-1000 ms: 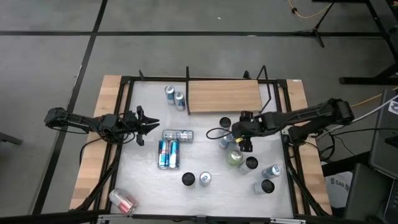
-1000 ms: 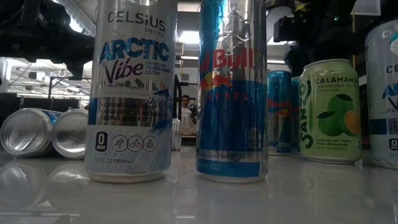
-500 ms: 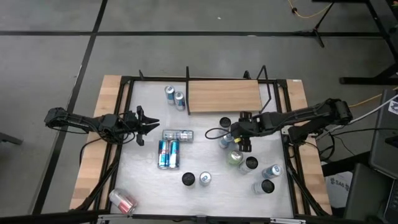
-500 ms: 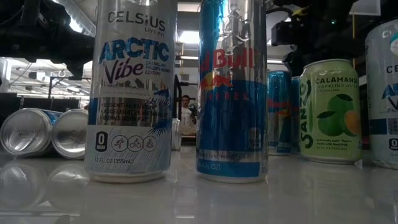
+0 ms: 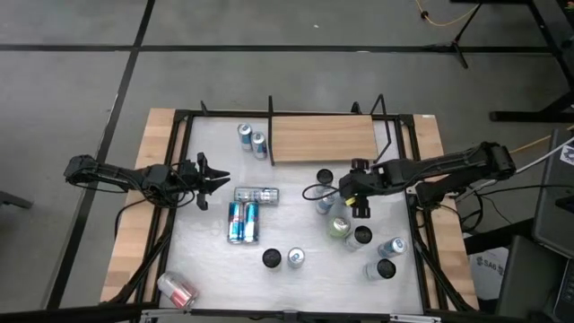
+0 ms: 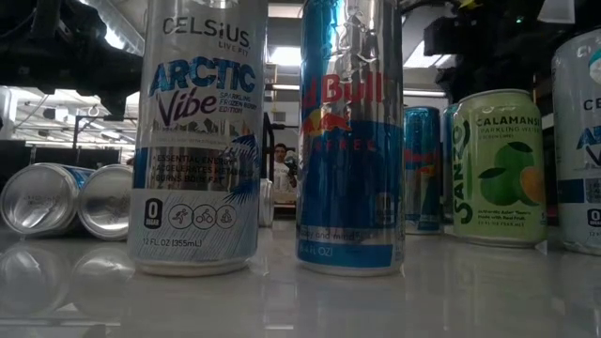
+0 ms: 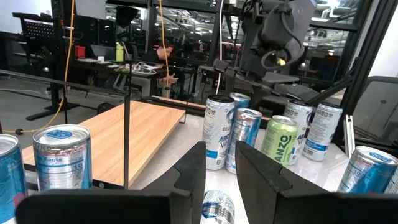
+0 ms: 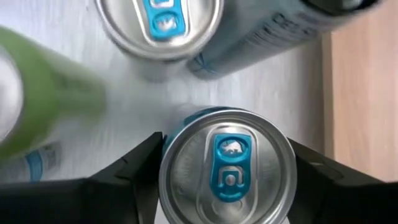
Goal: Place canned beverage on shelf
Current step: Put the blue soda can on the shelf
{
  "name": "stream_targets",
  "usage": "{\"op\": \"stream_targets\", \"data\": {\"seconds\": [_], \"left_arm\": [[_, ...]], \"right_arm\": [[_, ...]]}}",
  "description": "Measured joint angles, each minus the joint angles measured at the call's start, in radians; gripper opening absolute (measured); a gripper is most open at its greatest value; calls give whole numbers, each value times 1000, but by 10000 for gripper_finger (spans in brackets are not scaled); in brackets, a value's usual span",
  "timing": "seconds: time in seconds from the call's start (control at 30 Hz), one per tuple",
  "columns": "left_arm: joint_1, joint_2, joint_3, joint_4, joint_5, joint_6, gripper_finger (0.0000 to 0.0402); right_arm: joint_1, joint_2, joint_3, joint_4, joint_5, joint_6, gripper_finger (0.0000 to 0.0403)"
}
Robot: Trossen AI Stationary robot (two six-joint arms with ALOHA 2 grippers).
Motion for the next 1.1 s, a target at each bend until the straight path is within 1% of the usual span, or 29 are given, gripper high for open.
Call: {"op": "stream_targets", "data": {"seconds": [0.2, 0.27, 0.37, 0.47, 0.53, 0.8, 0.93, 1.1], "left_arm": [[0, 0, 0, 0, 0, 0, 80], [0, 0, 0, 0, -1, 0, 80], [0, 0, 0, 0, -3, 0, 80], [0, 0, 0, 0, -12, 0, 80], [0, 0, 0, 0, -22, 0, 80], [0, 0, 0, 0, -30, 0, 80], [0, 0, 0, 0, -30, 0, 80], [0, 0, 0, 0, -30, 0, 80]], "right_arm": [[-3, -90, 0, -58, 4, -51, 238], [-23, -114, 8, -78, -6, -60, 238], [-74, -130, 59, -149, -23, -77, 237], [-138, -130, 139, -217, -22, -137, 239], [-188, -131, 188, -239, -24, -198, 239], [-423, -128, 356, -250, -95, -428, 239], [-567, -117, 388, -249, -123, -523, 239], [-751, -79, 389, -249, -184, -629, 239]]}}
